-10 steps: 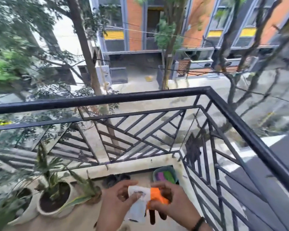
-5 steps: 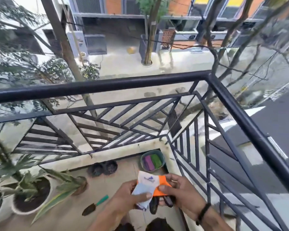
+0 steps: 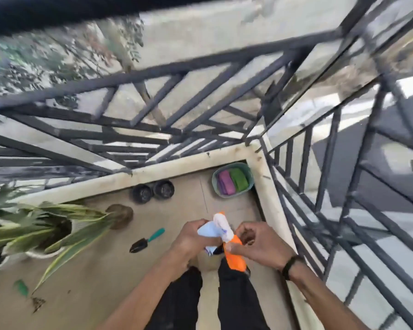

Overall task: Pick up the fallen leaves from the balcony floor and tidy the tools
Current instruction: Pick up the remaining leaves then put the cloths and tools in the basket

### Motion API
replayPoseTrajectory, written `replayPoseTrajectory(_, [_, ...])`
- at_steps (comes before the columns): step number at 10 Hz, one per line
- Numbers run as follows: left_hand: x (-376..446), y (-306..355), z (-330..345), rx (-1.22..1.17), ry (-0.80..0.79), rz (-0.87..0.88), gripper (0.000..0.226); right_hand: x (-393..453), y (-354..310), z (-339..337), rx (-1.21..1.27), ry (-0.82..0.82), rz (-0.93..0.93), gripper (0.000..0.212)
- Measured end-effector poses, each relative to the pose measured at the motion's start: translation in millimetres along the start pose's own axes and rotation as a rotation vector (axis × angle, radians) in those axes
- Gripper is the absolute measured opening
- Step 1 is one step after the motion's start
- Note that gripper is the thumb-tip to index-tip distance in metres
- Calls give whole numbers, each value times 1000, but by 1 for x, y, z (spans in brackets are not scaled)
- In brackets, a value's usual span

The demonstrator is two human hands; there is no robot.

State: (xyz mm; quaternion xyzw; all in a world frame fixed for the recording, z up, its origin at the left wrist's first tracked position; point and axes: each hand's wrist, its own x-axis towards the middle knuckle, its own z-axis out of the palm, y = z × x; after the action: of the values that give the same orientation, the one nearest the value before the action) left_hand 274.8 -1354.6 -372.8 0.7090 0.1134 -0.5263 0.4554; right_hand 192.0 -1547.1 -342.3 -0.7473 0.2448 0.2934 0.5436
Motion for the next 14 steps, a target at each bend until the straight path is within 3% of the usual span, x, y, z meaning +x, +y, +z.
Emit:
replayPoseTrajectory(1, [130,-23,13,38,68,7,19,115,70,-10,-134,26,32,30])
replayPoseTrajectory(2, [224,-38,23,-23,129,-31,37,201,121,-20,-175,104,59,18])
replayPoseTrajectory(3, [350,-84,40,-35,236,-180,52,326,196,-25,-336,404,111,26])
replayPoseTrajectory(4, [417,-116,51,9,224,-190,53,390,228,-17,-473,540,85,27])
replayPoseTrajectory(5, [482,-141,63,54,192,-143,47,470,267,20,-657,585,130,45])
replayPoseTrajectory(6, [512,-167,75,14,195,-130,49,504,285,51,-679,576,168,56])
replayPoseTrajectory(7, [513,-175,75,-70,143,-123,32,539,310,86,-658,407,152,48])
replayPoseTrajectory(8, [513,-177,71,-70,108,-108,29,548,314,95,-638,280,124,33])
replayPoseTrajectory(9, [507,-177,64,-10,58,-77,44,543,313,86,-699,61,119,28])
replayPoseTrajectory(10, [488,-171,54,38,55,-51,47,527,306,76,-706,17,133,27])
replayPoseTrajectory(12, [386,-155,2,127,141,-45,39,423,246,54,-599,144,131,25])
replayPoseTrajectory(14, [208,-116,-42,102,248,-103,34,258,154,47,-460,114,45,24])
